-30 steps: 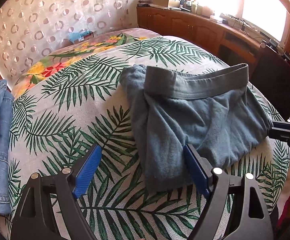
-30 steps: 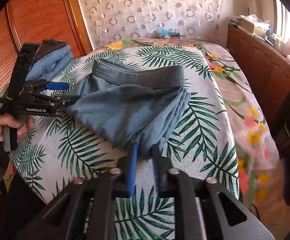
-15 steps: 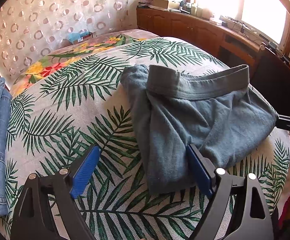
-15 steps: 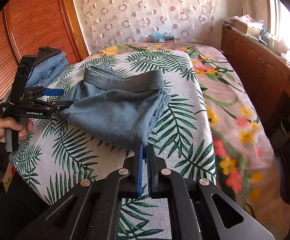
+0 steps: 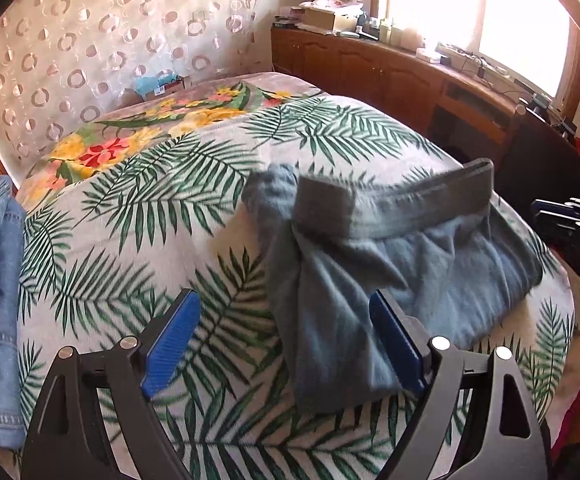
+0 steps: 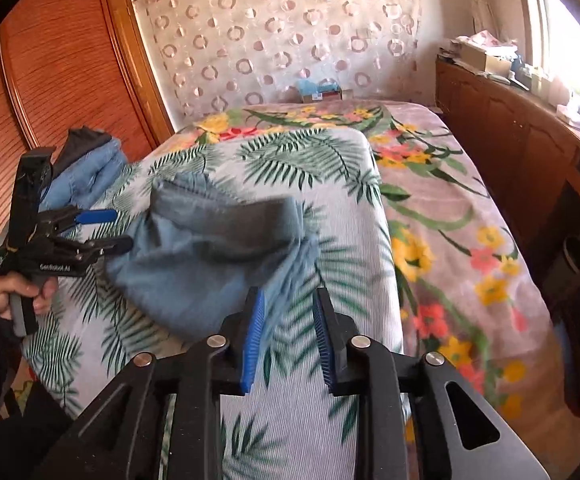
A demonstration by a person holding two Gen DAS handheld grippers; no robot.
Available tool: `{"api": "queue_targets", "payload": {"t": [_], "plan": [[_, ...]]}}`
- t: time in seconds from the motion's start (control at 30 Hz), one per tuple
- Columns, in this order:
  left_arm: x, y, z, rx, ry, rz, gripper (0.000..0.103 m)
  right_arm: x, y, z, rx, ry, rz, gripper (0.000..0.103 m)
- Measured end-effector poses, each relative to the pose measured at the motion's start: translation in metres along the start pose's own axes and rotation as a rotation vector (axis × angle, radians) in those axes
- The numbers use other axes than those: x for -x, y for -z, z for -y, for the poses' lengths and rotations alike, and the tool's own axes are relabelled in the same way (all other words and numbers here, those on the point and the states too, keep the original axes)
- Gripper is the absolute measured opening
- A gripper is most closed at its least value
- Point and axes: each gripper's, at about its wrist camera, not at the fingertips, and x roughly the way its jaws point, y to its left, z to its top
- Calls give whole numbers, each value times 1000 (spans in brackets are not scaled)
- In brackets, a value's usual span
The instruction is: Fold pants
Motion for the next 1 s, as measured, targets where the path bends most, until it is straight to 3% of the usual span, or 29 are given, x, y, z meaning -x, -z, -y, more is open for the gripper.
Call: {"api": "queue_targets", "payload": {"t": [0.17,0.5,0.97,1.0], "plan": [[-9,-18,-8,17,-8,-7,88,-21,-12,-10,26,-22,-5,29],[-34,-44,-12,-22,-30,-34,88,-59,-34,-8,95,36,-88,28],[-34,-50,-14,-42,30,-35,88,-58,-35,4,-33,-7,-111,29],[-34,-51,-13,-44,34,-35,88,-58,-34,4,-37,4,-116,32]]}}
